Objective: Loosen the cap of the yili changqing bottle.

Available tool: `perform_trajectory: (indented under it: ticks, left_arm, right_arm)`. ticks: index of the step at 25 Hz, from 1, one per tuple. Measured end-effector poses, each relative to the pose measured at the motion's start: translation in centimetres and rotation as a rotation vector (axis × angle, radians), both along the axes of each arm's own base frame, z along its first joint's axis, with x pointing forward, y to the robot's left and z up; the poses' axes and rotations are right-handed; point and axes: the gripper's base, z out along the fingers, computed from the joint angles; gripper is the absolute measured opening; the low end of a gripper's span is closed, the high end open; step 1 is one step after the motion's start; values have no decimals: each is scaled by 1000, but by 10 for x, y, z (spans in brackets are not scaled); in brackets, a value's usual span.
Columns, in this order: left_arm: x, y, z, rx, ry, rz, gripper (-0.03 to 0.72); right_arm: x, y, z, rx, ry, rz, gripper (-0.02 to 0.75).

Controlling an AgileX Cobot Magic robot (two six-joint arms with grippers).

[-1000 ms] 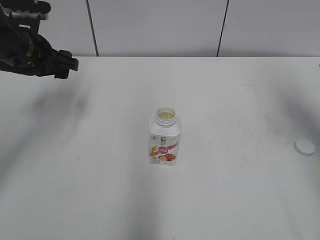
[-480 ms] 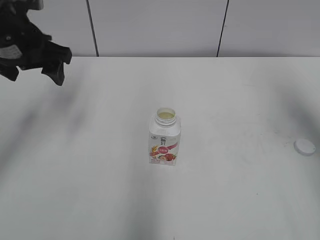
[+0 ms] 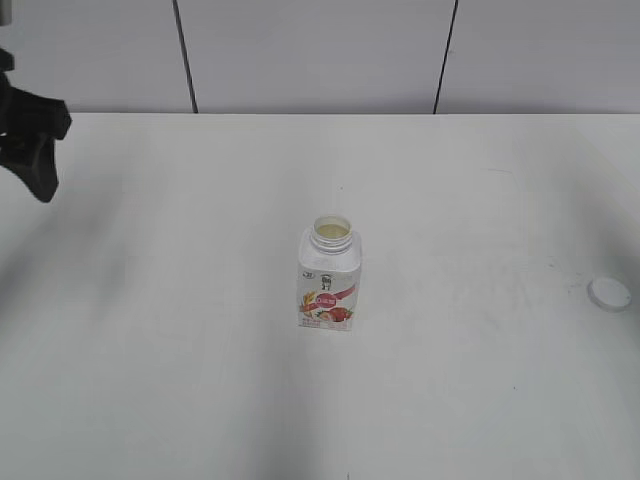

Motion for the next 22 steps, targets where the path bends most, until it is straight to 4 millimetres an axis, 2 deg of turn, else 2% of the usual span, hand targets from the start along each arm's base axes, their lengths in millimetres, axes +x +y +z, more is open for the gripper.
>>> perform_trajectory:
  ticks: [5,10,13,18,22]
  left_arm:
    - [-45,9,10,-30,-7,3,583]
    - [-93,18,23,-81,-78,5,573]
    - [-121,25,24,-92,-118,4,564]
    - [-167,36,14,-113,-185,0,553]
    - [-207,45,7,-145,-330,-19,551]
  right_arm:
    - [-39,2,-3,-42,-20,-6,519]
    - [-72,6,-20,-52,-5,-5,519]
    - [-91,6,-32,-80,4,-9,519]
    - [-131,11,-48,-95,-37,-11,519]
    - [-159,15,-74,-112,-47,10,519]
